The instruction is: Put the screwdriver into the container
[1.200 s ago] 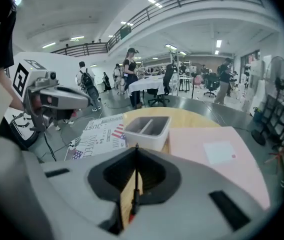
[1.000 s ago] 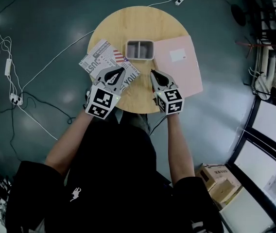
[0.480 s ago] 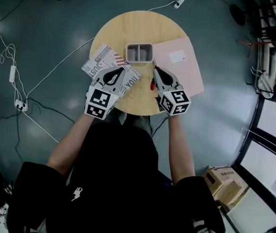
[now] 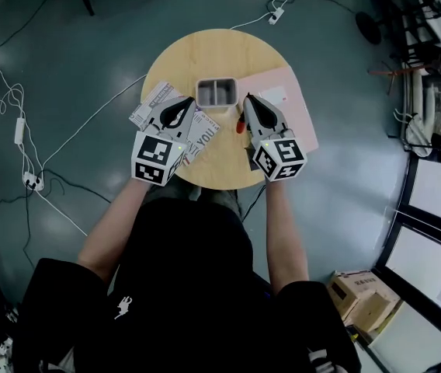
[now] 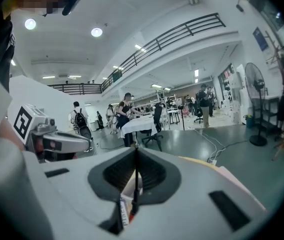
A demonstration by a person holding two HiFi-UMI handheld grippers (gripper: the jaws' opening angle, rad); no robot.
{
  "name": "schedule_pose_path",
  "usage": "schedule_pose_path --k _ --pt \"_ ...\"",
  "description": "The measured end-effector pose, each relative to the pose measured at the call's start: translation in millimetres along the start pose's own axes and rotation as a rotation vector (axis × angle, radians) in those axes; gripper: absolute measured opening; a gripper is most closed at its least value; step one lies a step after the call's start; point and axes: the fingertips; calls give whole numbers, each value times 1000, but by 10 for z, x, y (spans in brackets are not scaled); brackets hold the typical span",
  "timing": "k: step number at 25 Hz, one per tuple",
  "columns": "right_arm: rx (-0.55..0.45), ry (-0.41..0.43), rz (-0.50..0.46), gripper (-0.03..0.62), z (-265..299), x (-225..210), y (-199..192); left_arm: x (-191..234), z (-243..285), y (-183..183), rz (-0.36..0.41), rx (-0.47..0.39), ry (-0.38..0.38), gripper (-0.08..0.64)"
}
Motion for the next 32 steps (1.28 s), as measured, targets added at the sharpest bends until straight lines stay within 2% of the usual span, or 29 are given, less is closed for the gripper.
schedule_pose_path --k 11,20,25,32 --pt "-73 33 -30 15 254 37 446 156 17 234 -2 -56 47 2" --pt "-92 74 -27 15 509 15 601 283 88 330 -4 -70 108 2" --pt "-93 87 -16 15 677 6 595 357 117 283 -14 -64 135 2" --pt "-69 85 17 15 890 -70 387 463 137 105 -42 -34 169 2"
Point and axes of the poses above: the fingertips, and each gripper's own axes: z forward along the fingers, x to its left, y out of its top, and after that the axes turned 6 degrees about -y, right-handed
